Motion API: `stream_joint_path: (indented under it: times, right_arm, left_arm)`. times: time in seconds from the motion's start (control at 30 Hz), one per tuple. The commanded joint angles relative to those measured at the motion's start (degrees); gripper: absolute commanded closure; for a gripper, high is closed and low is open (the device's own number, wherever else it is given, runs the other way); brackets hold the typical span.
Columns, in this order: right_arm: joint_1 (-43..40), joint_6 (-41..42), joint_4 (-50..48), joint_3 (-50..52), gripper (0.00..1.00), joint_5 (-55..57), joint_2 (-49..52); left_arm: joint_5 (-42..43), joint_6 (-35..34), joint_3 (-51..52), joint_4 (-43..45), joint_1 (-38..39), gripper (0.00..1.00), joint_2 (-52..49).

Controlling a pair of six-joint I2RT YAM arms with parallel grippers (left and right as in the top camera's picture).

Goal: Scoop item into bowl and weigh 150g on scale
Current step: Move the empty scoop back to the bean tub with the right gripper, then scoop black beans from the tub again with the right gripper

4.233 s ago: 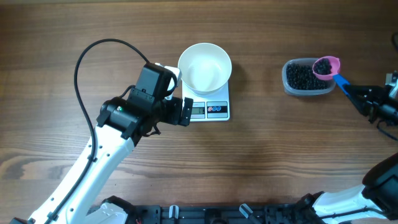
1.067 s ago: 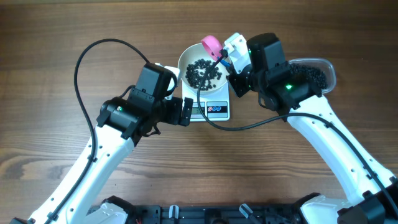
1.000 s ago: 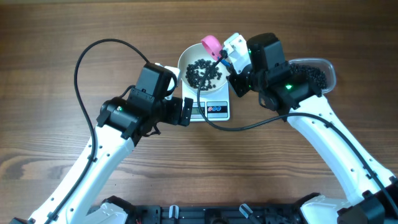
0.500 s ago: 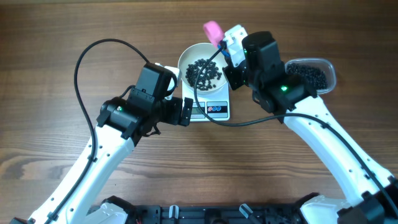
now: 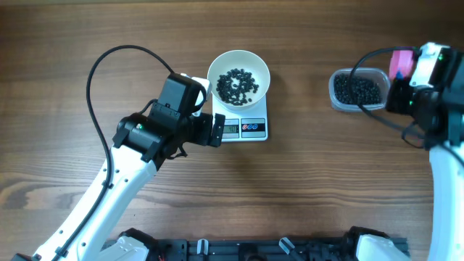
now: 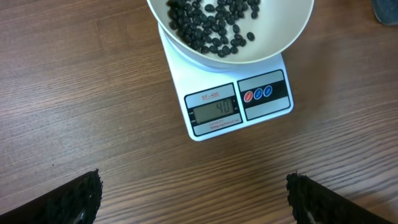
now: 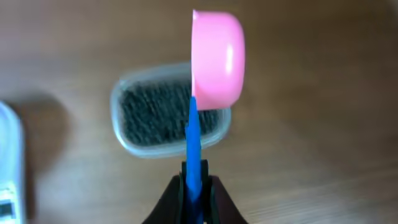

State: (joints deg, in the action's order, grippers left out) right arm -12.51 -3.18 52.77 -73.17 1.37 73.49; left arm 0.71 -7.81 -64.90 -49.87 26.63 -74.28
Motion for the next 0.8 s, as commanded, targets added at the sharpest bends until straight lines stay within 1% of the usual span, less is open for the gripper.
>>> stream_joint_path:
  times: [0.0,0.2,0.43,0.57,0.67,0.77]
  right_arm:
    - [-0.11,-4.22,1.86,0.55,0.96,-0.33,6.12]
    - [-0.09,-5.77,0.87,0.55,0.96,-0.37,15.67]
    - [-0.04,-5.68,-1.2,0.57,0.96,-1.22,17.14]
    - [1.16,-5.66,-2.27,0.92,0.96,-5.22,19.06]
    - [2.95,-5.84,-2.86,1.33,0.96,-11.93,20.2]
    - [3.56,-5.9,-2.71,1.33,0.96,-15.02,20.17]
  left_arm:
    - [-0.13,-0.52,0.04,0.15,-0.11,0.0,-0.22]
    - [-0.13,-0.52,0.04,0.15,-0.11,0.0,-0.2]
    - [-0.13,-0.52,0.04,0.15,-0.11,0.0,-0.22]
    - [-0.13,-0.52,0.04,0.15,-0.11,0.0,-0.22]
    - [-0.13,-0.52,0.04,0.15,-0.11,0.0,-0.22]
    - [-0.13,-0.52,0.04,0.15,-0.11,0.0,-0.2]
